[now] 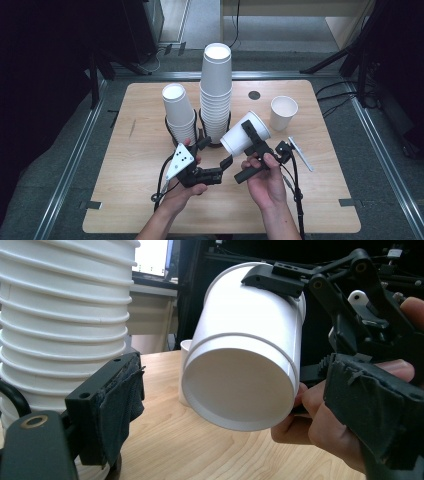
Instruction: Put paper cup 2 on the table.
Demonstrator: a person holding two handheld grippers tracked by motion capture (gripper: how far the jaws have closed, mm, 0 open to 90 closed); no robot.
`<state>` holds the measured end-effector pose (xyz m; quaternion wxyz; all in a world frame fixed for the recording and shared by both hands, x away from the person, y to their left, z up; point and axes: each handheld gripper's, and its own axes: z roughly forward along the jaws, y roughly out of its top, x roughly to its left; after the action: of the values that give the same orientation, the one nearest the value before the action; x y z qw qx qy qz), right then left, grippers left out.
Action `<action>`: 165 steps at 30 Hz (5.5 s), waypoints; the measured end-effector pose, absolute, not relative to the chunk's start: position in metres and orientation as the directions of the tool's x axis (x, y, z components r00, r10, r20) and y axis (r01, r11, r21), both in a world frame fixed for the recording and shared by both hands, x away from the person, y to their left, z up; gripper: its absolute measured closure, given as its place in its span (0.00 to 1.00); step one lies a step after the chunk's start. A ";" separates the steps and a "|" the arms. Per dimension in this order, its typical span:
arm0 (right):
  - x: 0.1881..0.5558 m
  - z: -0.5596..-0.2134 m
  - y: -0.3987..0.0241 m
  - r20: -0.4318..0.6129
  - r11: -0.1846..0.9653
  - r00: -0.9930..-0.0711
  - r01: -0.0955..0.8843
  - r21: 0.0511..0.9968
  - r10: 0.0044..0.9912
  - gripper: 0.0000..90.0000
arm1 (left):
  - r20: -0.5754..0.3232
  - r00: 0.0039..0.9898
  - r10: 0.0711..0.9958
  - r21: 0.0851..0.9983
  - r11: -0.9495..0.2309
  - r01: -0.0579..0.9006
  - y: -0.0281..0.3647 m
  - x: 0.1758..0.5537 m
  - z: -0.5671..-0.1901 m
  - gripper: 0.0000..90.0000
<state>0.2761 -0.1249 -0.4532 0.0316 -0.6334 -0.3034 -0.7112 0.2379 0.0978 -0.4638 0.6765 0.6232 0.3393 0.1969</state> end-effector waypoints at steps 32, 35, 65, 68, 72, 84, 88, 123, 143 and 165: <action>0.300 -0.461 -0.140 0.552 -0.528 -0.197 0.165 0.833 0.810 0.14 | -0.244 0.655 0.715 0.970 0.164 0.182 0.110 0.247 -0.469 0.11; 0.302 -0.463 -0.139 0.516 -0.493 -0.193 0.155 0.856 0.835 0.14 | -0.244 0.653 0.717 0.969 0.164 0.183 0.110 0.247 -0.470 0.11; 0.331 -0.493 -0.130 0.023 -0.027 -0.169 -0.018 0.999 0.985 0.15 | -0.258 0.642 0.722 0.965 0.166 0.202 0.114 0.252 -0.475 0.11; 0.334 -0.499 -0.130 -0.008 0.004 -0.167 -0.022 1.000 0.986 0.15 | -0.260 0.642 0.722 0.965 0.169 0.201 0.115 0.251 -0.475 0.11; 0.337 -0.506 -0.129 -0.035 0.030 -0.168 -0.033 0.999 0.985 0.15 | -0.260 0.640 0.723 0.965 0.169 0.202 0.115 0.252 -0.475 0.11; 0.341 -0.529 -0.126 -0.129 0.132 -0.176 0.001 0.991 0.976 0.15 | -0.258 0.637 0.726 0.965 0.157 0.212 0.114 0.252 -0.476 0.13; 0.345 -0.533 -0.128 -0.136 0.141 -0.172 0.016 0.990 0.976 0.15 | -0.261 0.635 0.727 0.964 0.159 0.214 0.114 0.252 -0.476 0.13; 0.348 -0.546 -0.127 -0.168 0.187 -0.208 0.075 0.979 0.963 0.13 | -0.269 0.574 0.774 0.957 0.150 0.247 0.124 0.258 -0.477 0.09; 0.343 -0.545 -0.139 -0.129 0.167 -0.256 0.133 0.977 0.958 0.00 | -0.228 0.491 0.841 0.948 0.078 0.307 0.152 0.253 -0.479 0.02; 0.313 -0.538 -0.162 -0.111 0.152 -0.287 0.122 0.981 0.952 0.00 | -0.224 0.443 0.868 0.940 0.073 0.333 0.170 0.240 -0.484 0.00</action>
<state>0.3128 -0.1616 -0.5381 -0.4198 -0.4247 -0.6321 -0.4938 0.2402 0.1700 -0.4844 0.5613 0.6375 0.4709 0.2386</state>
